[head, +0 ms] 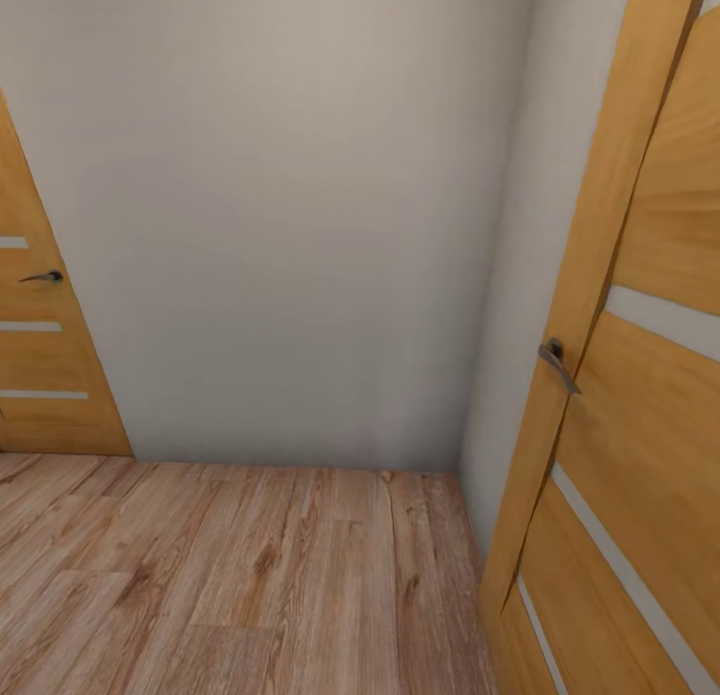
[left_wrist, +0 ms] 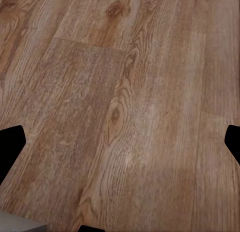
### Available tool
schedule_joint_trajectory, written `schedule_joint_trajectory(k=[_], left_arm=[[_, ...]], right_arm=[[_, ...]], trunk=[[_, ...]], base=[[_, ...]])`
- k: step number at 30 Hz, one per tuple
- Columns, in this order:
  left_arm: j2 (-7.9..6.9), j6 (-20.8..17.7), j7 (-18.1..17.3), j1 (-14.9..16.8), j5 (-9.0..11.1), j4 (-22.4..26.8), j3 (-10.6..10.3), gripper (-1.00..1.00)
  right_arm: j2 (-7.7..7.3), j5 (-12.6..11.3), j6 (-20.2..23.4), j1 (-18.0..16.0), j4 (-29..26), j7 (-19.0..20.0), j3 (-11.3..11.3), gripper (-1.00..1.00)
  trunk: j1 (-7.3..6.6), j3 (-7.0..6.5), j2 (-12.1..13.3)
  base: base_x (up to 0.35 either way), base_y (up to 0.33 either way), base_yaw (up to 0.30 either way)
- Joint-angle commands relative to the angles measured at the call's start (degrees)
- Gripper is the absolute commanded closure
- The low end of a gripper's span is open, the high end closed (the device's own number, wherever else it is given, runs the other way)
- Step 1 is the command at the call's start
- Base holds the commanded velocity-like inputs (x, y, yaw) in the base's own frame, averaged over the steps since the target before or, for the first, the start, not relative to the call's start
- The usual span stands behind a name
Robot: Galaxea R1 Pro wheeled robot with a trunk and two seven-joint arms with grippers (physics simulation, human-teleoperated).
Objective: Move the two storage containers from the living room to the garage. In the garage, place one container on the floor and stack the other container on top of it (either order is fine).
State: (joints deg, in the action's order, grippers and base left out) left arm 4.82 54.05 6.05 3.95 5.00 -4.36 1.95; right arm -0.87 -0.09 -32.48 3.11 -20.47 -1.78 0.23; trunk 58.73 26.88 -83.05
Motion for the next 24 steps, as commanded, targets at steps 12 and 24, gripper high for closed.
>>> schedule_joint_trajectory(k=[12, 24], left_arm=[[0.01, 0.32, 0.01, 0.1, 0.01, -0.21, 0.16, -1.0], [0.34, 0.02, 0.1, 0.1, 0.26, -0.14, 0.42, -1.0]], right_arm=[[0.0, 0.0, -0.04, 0.03, -0.09, -0.16, 0.04, -1.0], [0.33, 0.18, -0.29, -0.13, 0.25, -0.07, 0.37, -1.0]], trunk=[[0.0, 0.05, -0.03], [0.0, 0.05, -0.03]], base=[[0.0, -0.046, 0.0], [0.0, -0.003, 0.0]])
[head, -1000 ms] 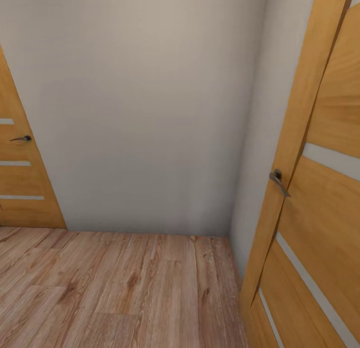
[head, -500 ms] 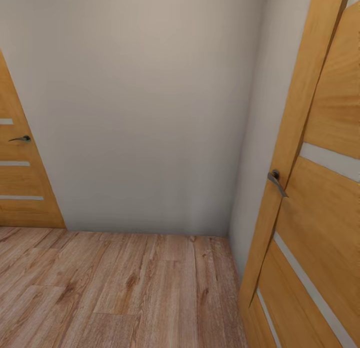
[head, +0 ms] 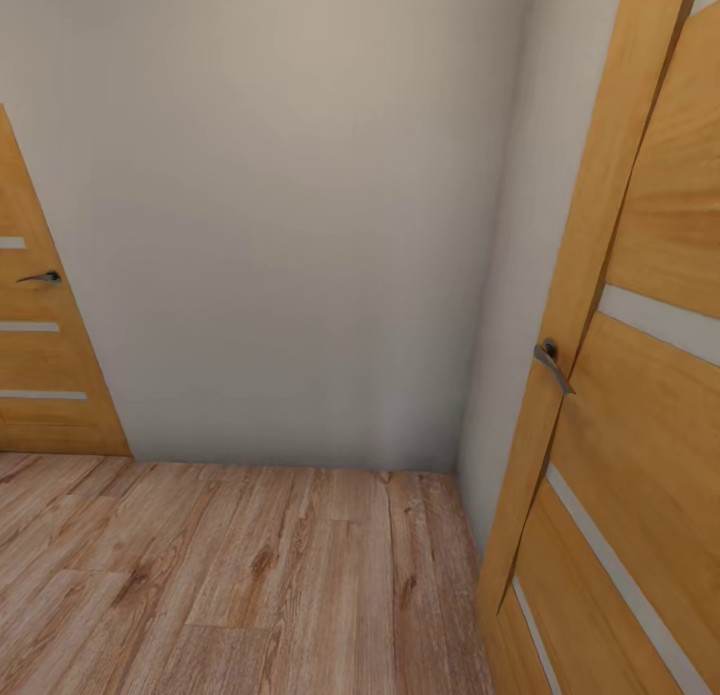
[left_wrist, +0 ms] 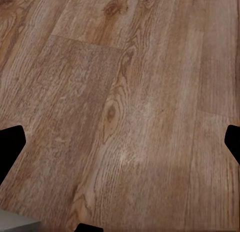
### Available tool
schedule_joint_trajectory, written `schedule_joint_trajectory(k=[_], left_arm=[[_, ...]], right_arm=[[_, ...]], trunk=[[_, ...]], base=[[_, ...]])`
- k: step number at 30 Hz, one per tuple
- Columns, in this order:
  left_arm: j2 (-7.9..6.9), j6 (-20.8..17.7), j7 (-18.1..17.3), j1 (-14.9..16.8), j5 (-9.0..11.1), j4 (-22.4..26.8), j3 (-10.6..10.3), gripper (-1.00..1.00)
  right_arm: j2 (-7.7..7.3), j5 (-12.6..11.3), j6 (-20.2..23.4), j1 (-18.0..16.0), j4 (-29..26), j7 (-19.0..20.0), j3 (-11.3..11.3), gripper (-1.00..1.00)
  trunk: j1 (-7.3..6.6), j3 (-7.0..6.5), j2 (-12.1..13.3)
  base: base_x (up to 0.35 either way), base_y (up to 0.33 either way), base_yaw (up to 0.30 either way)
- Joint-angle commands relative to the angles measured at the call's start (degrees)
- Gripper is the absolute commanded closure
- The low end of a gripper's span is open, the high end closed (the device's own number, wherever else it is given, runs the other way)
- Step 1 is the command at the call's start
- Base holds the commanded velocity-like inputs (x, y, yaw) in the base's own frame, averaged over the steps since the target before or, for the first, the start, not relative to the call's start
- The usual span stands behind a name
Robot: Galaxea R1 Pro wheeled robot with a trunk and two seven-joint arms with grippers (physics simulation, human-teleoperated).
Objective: Move the two storage containers from the living room to the garage. In the garage, place one container on the floor and stack the other container on top of it (either order is fine).
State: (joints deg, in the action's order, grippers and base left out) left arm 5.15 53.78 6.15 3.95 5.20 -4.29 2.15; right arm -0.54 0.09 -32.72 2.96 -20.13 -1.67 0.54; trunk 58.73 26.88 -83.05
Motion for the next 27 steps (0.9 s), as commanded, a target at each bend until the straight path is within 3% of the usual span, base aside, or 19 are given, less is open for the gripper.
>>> schedule_joint_trajectory(k=[1, 4, 7, 27], left_arm=[[0.34, -0.03, 0.07, 0.09, 0.02, -0.2, 0.23, -1.0], [1.1, -0.49, 0.13, 0.09, -0.01, -0.19, 0.23, -1.0], [0.88, -0.68, 0.07, 0.09, 0.03, -0.21, 0.23, -1.0], [0.41, -0.87, 0.0, 0.09, 0.08, -0.22, 0.23, -1.0]], right_arm=[[0.32, -0.02, -0.02, 0.03, -0.09, -0.3, 0.06, -1.0], [1.3, -0.01, 0.0, 0.03, -0.09, -0.4, 0.04, -1.0], [2.05, -0.01, 0.01, 0.03, -0.09, -0.28, 0.06, -1.0], [2.04, 0.0, 0.11, 0.03, -0.09, -0.17, 0.13, -1.0]], trunk=[[0.0, 0.05, -0.03], [0.0, 0.05, -0.03], [0.0, 0.05, -0.03], [0.0, 0.05, -0.03]], base=[[0.0, 0.0, 0.0], [0.0, 0.0, 0.0], [0.0, 0.0, 0.0], [0.0, 0.0, 0.0]])
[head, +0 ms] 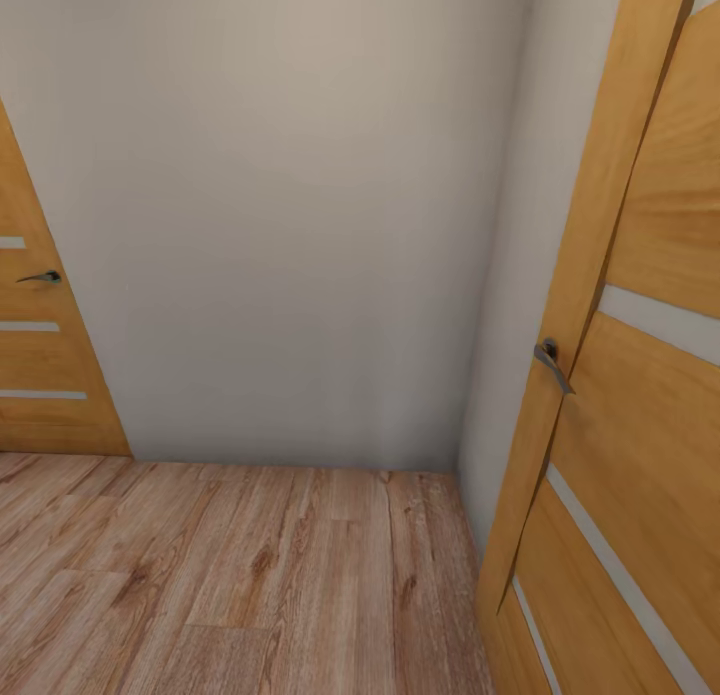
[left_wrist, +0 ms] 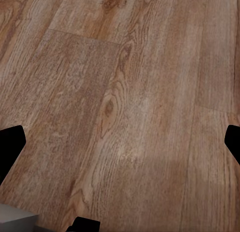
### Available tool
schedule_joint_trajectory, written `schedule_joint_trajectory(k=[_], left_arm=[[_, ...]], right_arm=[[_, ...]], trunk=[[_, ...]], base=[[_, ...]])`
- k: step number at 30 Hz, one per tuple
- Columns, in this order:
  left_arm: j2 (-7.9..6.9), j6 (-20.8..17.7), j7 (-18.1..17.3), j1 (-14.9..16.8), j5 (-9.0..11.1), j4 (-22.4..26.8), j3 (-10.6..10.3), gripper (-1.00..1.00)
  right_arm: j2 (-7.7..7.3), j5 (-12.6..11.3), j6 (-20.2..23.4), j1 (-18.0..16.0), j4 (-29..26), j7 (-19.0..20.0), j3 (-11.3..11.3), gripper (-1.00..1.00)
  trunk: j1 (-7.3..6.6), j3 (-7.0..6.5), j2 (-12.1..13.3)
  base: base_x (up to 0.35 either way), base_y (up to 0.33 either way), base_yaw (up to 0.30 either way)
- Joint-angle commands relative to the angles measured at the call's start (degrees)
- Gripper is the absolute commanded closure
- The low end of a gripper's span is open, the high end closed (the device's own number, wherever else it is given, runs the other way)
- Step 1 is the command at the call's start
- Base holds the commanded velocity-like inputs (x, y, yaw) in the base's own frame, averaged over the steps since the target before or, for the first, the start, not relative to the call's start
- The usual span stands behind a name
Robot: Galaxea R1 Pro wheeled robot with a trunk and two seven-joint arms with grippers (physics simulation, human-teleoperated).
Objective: Move the two storage containers from the living room to the garage. In the garage, place one container on the floor and stack the other container on top of it (either order is fine).
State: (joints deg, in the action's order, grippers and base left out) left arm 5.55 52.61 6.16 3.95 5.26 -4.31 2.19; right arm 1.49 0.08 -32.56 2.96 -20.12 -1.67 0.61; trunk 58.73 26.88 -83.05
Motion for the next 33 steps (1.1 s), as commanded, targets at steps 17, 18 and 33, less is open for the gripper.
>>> schedule_joint_trajectory(k=[17, 18, 33], left_arm=[[0.01, 0.3, -0.01, 0.09, 0.02, -0.21, 0.18, -1.0], [0.02, 0.3, -0.01, 0.09, 0.02, -0.22, 0.18, -1.0], [0.0, -1.11, -0.01, 0.09, 0.02, -0.2, -0.06, -1.0]], right_arm=[[0.0, 0.01, -0.04, 0.03, -0.09, -0.17, 0.1, -1.0], [0.0, 0.01, -0.04, 0.03, -0.09, -0.17, 0.1, -1.0], [0.0, 0.01, -0.04, 0.03, -0.09, -0.17, 0.1, -1.0]], trunk=[[0.0, 0.05, -0.03], [0.0, 0.05, -0.03], [0.0, 0.05, -0.03]], base=[[0.0, 0.0, 0.034], [0.0, 0.0, 0.002], [0.1, 0.0, 0.0]])
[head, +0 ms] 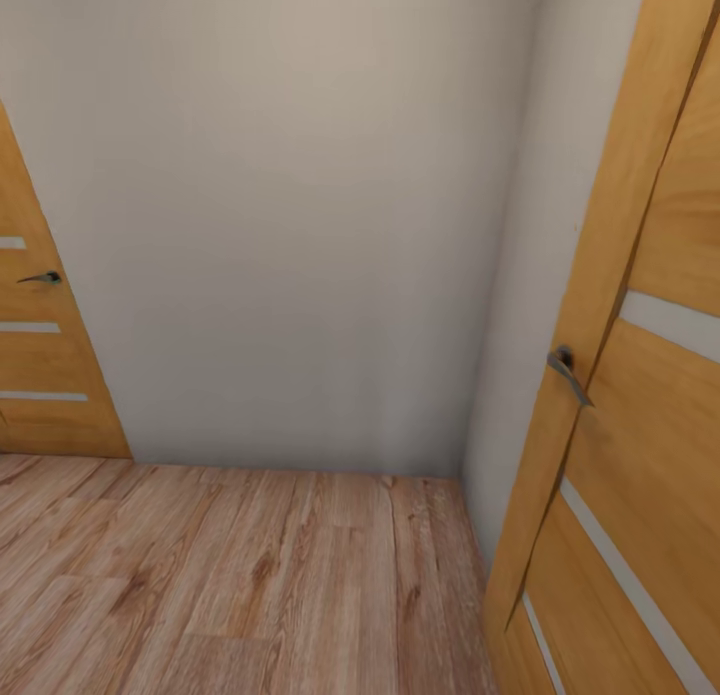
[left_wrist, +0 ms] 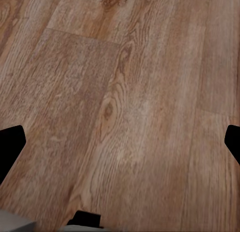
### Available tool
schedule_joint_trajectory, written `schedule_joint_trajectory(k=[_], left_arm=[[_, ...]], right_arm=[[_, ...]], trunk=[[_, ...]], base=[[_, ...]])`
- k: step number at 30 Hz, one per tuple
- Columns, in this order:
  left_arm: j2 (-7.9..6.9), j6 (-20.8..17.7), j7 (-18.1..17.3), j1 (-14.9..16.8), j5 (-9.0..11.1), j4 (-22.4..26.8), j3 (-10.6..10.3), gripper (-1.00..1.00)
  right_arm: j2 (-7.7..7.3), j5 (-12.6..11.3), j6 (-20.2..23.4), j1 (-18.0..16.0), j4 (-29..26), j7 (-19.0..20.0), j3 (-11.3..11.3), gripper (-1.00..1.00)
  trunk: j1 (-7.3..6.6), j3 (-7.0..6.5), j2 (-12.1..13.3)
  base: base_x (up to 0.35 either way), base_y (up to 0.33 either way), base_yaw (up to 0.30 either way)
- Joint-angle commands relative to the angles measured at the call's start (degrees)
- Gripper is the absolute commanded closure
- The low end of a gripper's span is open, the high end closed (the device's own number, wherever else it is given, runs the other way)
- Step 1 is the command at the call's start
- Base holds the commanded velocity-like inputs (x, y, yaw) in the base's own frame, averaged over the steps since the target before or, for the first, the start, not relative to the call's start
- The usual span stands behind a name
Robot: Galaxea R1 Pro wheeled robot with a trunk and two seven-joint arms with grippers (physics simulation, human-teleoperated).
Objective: Move the two storage containers from the living room to the garage. In the garage, place one container on the floor and stack the other container on top of it (either order is fine).
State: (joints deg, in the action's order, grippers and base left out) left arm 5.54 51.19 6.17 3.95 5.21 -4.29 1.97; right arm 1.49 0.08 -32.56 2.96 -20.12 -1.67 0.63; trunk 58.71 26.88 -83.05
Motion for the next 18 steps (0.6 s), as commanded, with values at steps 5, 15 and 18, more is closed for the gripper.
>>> schedule_joint_trajectory(k=[5, 15, 18], left_arm=[[0.07, 0.02, 0.05, 0.09, 0.06, -0.21, 0.19, -1.0], [0.09, 0.04, 0.2, 0.09, 0.06, -0.2, 0.4, -1.0], [0.09, 0.04, 0.19, 0.09, 0.06, -0.21, 0.4, -1.0]], right_arm=[[0.0, 0.01, -0.08, 0.03, -0.09, -0.17, 0.07, -1.0], [0.0, 0.01, -0.17, 0.03, -0.09, -0.17, 0.07, -1.0], [0.0, 0.01, -0.21, 0.03, -0.09, -0.13, 0.07, -1.0]], trunk=[[0.01, 0.05, -0.03], [0.01, 0.05, -0.03], [0.01, 0.05, -0.03]], base=[[0.045, 0.0, 0.0], [0.004, 0.0, 0.0], [0.0, 0.0, 0.0]])
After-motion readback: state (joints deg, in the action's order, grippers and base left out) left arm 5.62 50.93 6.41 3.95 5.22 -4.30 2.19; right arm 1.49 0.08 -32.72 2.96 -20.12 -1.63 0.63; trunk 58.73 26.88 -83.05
